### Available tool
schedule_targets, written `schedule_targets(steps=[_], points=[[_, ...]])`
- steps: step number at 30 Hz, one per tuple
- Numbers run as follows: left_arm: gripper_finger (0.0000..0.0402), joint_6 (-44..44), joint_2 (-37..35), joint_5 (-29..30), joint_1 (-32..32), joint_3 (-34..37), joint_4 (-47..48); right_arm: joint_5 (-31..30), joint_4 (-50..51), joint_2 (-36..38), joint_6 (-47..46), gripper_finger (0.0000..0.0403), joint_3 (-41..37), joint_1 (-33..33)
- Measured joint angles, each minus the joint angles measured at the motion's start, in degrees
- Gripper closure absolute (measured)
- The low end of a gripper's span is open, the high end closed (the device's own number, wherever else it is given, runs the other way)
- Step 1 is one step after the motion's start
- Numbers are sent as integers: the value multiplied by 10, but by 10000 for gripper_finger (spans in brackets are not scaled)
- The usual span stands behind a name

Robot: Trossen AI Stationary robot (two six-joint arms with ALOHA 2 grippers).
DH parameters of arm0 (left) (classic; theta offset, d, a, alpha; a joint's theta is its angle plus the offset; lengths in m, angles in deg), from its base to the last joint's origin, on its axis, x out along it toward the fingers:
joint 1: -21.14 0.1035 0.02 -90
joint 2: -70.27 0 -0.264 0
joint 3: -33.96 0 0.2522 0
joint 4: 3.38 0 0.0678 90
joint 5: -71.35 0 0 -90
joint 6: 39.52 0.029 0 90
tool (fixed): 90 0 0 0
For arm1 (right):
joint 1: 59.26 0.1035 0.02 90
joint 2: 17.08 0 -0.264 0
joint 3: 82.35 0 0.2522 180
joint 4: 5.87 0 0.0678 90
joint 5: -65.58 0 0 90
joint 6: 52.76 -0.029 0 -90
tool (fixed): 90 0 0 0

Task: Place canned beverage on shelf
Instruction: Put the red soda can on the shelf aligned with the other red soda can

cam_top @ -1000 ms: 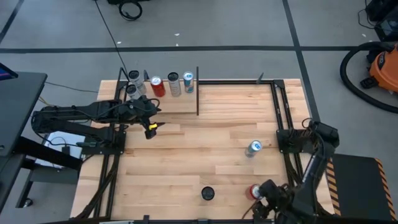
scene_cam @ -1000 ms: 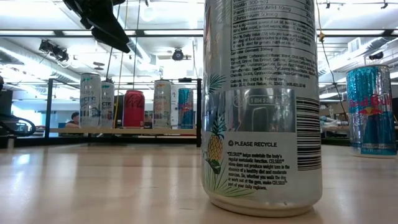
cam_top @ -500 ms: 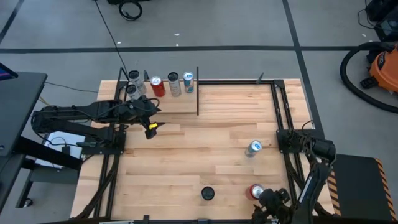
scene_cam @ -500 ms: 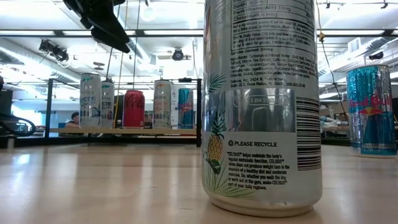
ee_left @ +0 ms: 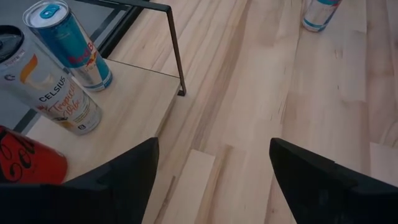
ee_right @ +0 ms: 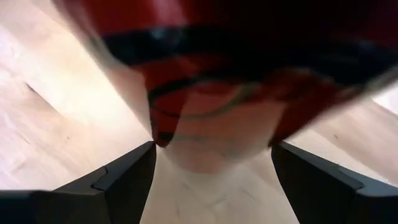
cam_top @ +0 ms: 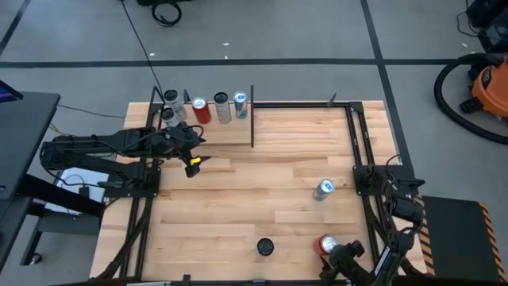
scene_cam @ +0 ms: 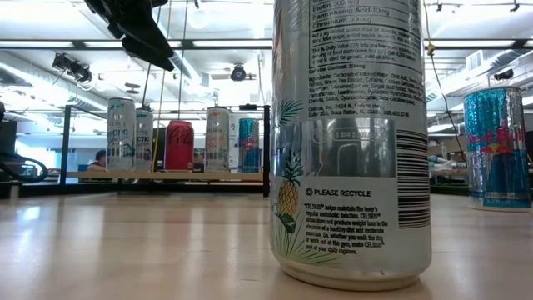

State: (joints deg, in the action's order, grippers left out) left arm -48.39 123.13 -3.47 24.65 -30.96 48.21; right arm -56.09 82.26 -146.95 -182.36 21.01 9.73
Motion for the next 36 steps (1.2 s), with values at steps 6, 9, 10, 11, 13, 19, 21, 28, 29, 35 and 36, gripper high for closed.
schedule_targets(steps=[6,9,10,11,13,19,21,28,29,35,36], points=[[88,0,0,0,0,0,-13,-47,19,-8,1,76,0,4],[88,-5,0,0,0,0,-19,-77,44,-8,1,76,0,4],[88,-10,0,0,0,0,-21,-92,51,-8,1,76,0,4],[88,-12,0,0,0,0,-24,-103,58,-8,1,76,0,3],[88,-12,0,0,0,0,-27,-105,67,-8,3,76,0,-2],[88,-12,0,0,0,0,-27,-107,68,-11,8,76,0,-20],[88,-11,0,0,0,0,-27,-107,71,-11,8,76,0,-25],[88,-10,0,0,0,0,-26,-110,77,-11,8,76,0,-46],[88,-10,0,0,0,0,-26,-111,77,-11,8,76,0,-48],[88,-10,0,0,0,0,-25,-111,78,-11,8,76,0,-63],[88,-10,0,0,0,0,-25,-111,78,-11,8,76,0,-65]])
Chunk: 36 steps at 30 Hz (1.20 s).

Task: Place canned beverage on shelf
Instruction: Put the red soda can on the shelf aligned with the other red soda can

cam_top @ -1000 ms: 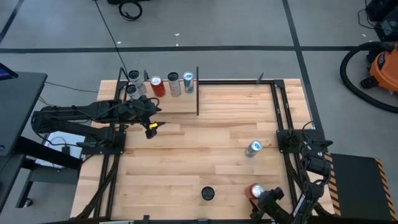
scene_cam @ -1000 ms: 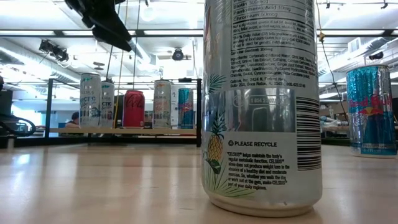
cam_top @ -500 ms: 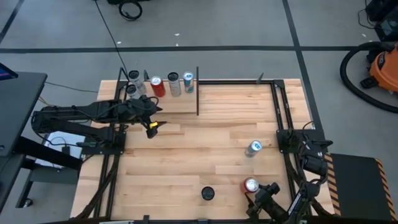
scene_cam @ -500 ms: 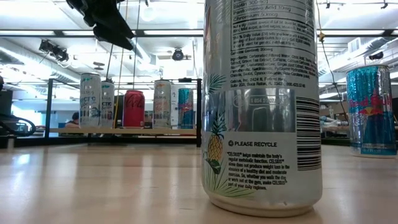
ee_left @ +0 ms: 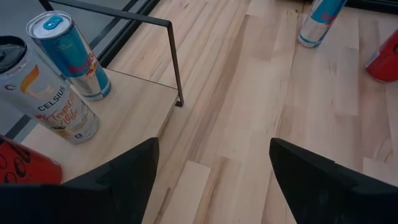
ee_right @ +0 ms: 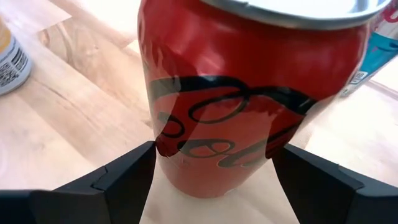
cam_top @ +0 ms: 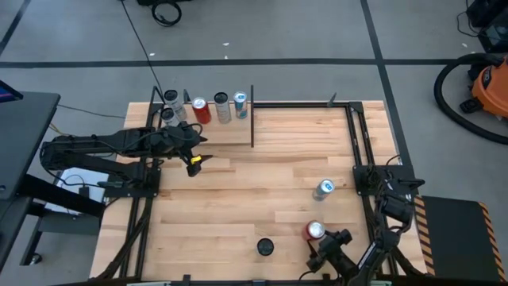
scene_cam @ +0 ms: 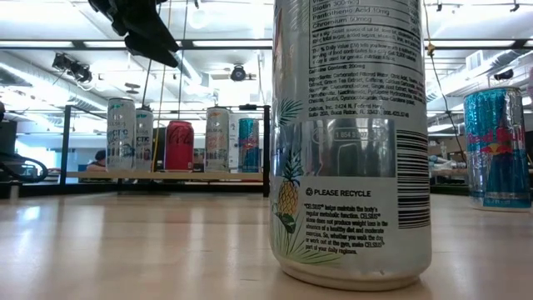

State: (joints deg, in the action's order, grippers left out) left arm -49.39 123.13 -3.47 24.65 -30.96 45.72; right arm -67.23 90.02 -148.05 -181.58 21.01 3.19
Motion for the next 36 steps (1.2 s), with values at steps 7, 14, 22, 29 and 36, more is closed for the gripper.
schedule_targets(steps=[7,14,22,29,36], points=[[88,0,0,0,0,0,0,-12,4,0,39,76,0,-20],[88,0,0,0,0,0,0,-14,6,0,90,76,0,-55],[88,1,0,0,0,0,0,-43,5,0,118,76,0,-82],[88,2,0,0,0,0,0,-50,4,0,138,76,0,-110],[88,0,0,-1,0,0,-8,-52,-6,0,179,76,0,-130]])
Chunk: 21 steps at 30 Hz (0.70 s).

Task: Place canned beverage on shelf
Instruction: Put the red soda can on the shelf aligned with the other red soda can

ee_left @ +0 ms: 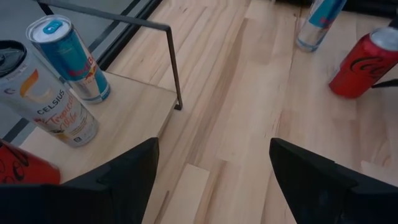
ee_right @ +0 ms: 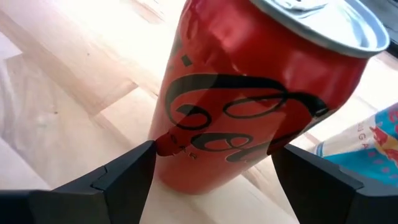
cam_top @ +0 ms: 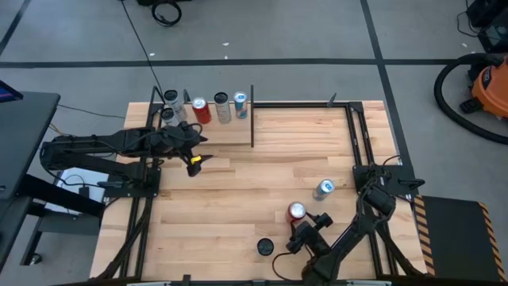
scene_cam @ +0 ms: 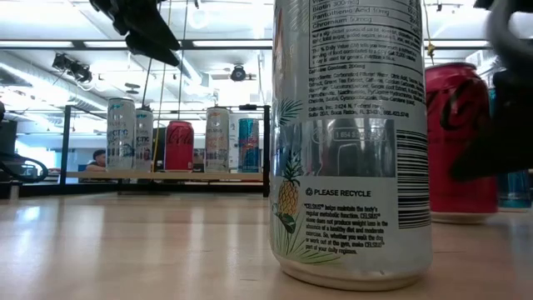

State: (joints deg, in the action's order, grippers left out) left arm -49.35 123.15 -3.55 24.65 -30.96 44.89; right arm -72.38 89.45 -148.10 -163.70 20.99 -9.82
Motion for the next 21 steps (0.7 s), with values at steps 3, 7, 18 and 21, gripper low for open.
schedule_targets(steps=[3,7,18,21], points=[[88,-9,0,-4,0,0,-20,19,13,0,-5,76,8,4],[88,-18,0,-19,0,0,-50,27,72,0,-32,76,53,28],[88,-18,63,-148,-32,0,-197,-34,85,83,45,76,92,25],[88,-15,96,-151,-46,0,-221,-55,85,120,70,76,92,17]])
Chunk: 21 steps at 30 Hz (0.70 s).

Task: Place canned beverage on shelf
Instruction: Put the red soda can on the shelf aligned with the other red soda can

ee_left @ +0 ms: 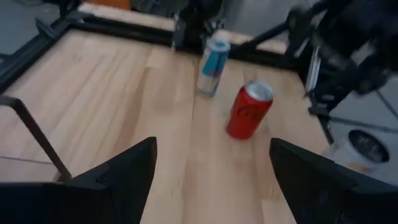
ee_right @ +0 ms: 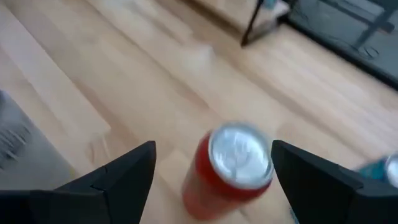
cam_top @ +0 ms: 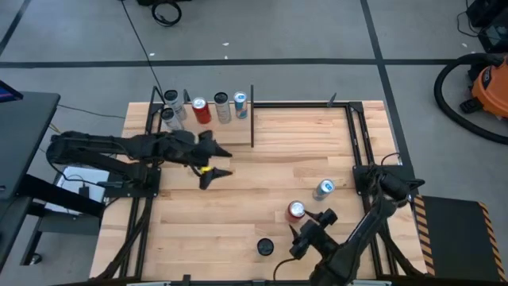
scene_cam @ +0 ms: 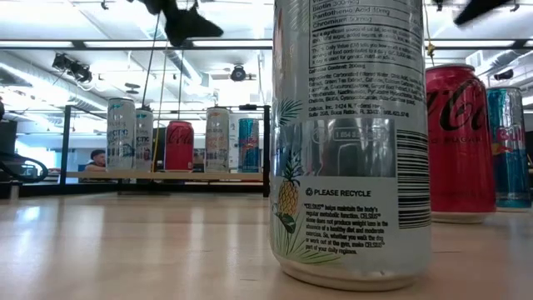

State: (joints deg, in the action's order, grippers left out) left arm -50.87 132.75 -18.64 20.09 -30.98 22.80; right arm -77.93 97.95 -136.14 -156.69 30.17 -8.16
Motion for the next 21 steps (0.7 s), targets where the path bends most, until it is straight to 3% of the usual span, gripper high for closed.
schedule_targets(steps=[6,12,18,21], points=[[88,5,66,-18,-30,0,-44,-88,0,81,58,76,0,-5],[88,28,127,-19,-51,0,-127,-102,0,146,100,76,0,-16],[88,38,171,-19,-74,-34,-131,-156,-9,145,111,76,-12,-15],[88,59,194,-19,-81,-64,-132,-143,-1,131,126,76,-16,-15]])
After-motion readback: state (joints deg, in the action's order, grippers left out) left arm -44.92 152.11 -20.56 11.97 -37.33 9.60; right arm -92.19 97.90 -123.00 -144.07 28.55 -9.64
